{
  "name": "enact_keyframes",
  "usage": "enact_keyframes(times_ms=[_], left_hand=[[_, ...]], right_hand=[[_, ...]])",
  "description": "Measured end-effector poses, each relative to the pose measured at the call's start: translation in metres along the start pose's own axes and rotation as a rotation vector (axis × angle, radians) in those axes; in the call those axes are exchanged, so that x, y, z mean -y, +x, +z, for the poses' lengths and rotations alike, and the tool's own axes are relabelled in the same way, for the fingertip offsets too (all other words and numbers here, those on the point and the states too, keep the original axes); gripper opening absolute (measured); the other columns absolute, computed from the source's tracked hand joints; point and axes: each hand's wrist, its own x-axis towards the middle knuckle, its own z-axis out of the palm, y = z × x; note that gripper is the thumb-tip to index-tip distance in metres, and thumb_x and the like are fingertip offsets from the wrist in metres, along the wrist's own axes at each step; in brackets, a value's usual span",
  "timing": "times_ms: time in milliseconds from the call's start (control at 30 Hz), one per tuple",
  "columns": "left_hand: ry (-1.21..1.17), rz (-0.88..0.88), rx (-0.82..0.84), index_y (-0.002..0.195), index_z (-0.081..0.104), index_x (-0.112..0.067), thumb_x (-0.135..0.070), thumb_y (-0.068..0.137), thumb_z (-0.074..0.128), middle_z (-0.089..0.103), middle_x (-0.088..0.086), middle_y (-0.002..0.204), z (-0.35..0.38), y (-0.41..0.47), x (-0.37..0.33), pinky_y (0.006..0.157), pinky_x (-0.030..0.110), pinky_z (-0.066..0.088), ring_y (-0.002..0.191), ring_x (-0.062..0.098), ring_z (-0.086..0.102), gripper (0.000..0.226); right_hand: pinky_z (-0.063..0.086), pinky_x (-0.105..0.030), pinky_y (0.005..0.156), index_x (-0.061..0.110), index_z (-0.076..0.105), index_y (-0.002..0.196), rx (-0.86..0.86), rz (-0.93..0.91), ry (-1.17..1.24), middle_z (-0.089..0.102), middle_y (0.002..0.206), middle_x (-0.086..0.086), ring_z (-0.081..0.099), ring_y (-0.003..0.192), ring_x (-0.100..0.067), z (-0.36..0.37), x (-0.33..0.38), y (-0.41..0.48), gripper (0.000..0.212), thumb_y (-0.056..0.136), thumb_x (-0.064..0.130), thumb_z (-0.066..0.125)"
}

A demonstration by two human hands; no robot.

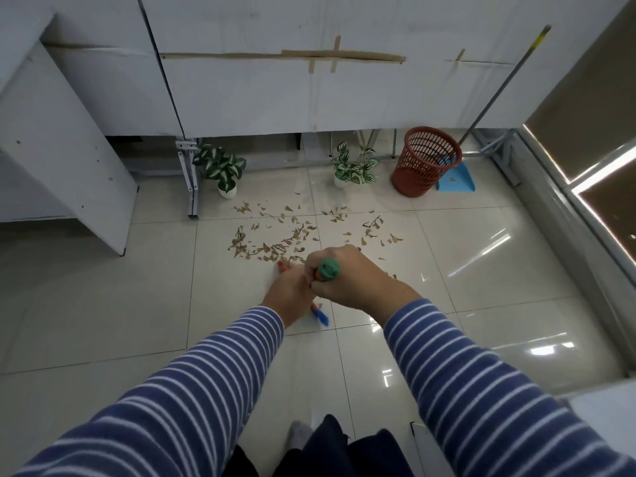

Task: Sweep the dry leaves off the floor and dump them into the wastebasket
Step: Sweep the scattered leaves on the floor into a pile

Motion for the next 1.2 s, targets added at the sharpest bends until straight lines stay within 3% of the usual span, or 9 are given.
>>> enact_keyframes(times_ms=[100,300,400,567,733,933,1033,1133,1200], left_hand=[[0.085,0.051,-0.031,0.093,0.062,0.000,-0.012,0.095,0.044,0.066,0.017,0.091,-0.007,0.001,-0.011,0.080,0.043,0.051,0.087,0.031,0.060,0.022],[0.431,0.330,-0.195,0.093,0.056,-0.015,-0.035,0.094,0.053,0.050,-0.006,0.075,-0.018,0.007,-0.016,0.050,0.019,0.027,0.064,0.013,0.047,0.020],[0.441,0.270,-0.142,0.095,0.055,-0.021,-0.040,0.091,0.054,0.050,-0.009,0.078,-0.014,0.007,-0.002,0.055,0.018,0.030,0.070,0.011,0.050,0.019],[0.391,0.126,-0.013,0.093,0.055,-0.022,-0.037,0.093,0.053,0.050,-0.009,0.079,-0.003,0.006,0.009,0.066,0.024,0.035,0.076,0.015,0.052,0.015],[0.276,0.035,0.046,0.096,0.060,-0.006,-0.021,0.096,0.045,0.063,0.009,0.089,-0.006,0.008,-0.005,0.073,0.032,0.044,0.083,0.024,0.057,0.021],[0.275,0.058,-0.002,0.080,0.056,-0.015,-0.024,0.096,0.045,0.061,0.003,0.079,-0.040,0.011,-0.028,0.064,0.026,0.042,0.078,0.022,0.059,0.021],[0.361,0.099,-0.055,0.090,0.057,-0.013,-0.027,0.095,0.050,0.057,0.001,0.082,-0.068,0.016,-0.037,0.069,0.029,0.040,0.077,0.020,0.054,0.016],[0.457,0.129,-0.120,0.097,0.058,-0.019,-0.029,0.092,0.055,0.058,0.000,0.087,-0.096,0.027,-0.028,0.071,0.028,0.036,0.079,0.018,0.051,0.012],[0.473,0.103,-0.132,0.102,0.059,-0.021,-0.028,0.091,0.057,0.059,-0.003,0.090,-0.115,0.036,-0.017,0.073,0.029,0.039,0.080,0.015,0.050,0.013]], right_hand=[[0.057,-0.040,0.076,0.011,0.067,0.087,-0.043,-0.037,0.027,0.070,0.086,-0.008,0.064,0.079,-0.022,-0.013,0.004,-0.005,0.007,0.081,0.010,0.063],[0.058,-0.042,0.074,0.014,0.066,0.074,-0.111,0.005,0.275,0.070,0.081,-0.010,0.066,0.080,-0.025,-0.049,0.008,-0.015,0.013,0.073,0.002,0.067],[0.059,-0.043,0.071,0.016,0.066,0.071,-0.075,0.051,0.373,0.069,0.080,-0.007,0.067,0.079,-0.027,-0.044,0.001,-0.011,0.016,0.071,0.000,0.068],[0.052,-0.020,0.062,0.009,0.066,0.076,-0.019,0.090,0.383,0.064,0.075,0.001,0.059,0.068,-0.009,-0.018,-0.005,-0.006,0.011,0.074,-0.002,0.065],[0.058,-0.041,0.075,0.011,0.065,0.079,-0.006,0.023,0.198,0.070,0.085,-0.009,0.067,0.082,-0.023,-0.007,-0.005,0.003,0.005,0.076,0.006,0.066],[0.058,-0.042,0.069,0.007,0.067,0.083,-0.095,-0.041,0.109,0.070,0.078,-0.011,0.067,0.074,-0.024,-0.033,0.011,0.019,0.008,0.078,0.013,0.065],[0.056,-0.030,0.062,0.015,0.065,0.075,-0.118,-0.044,0.202,0.069,0.076,-0.005,0.064,0.069,-0.014,-0.053,0.028,0.030,0.007,0.076,0.009,0.065],[0.041,-0.010,0.046,0.024,0.060,0.066,-0.129,-0.048,0.343,0.061,0.065,0.007,0.055,0.053,0.004,-0.062,0.043,0.048,0.023,0.075,0.004,0.066],[0.038,-0.010,0.046,0.023,0.061,0.065,-0.152,-0.032,0.427,0.059,0.063,0.009,0.052,0.051,0.002,-0.057,0.050,0.066,0.023,0.073,0.003,0.067]])
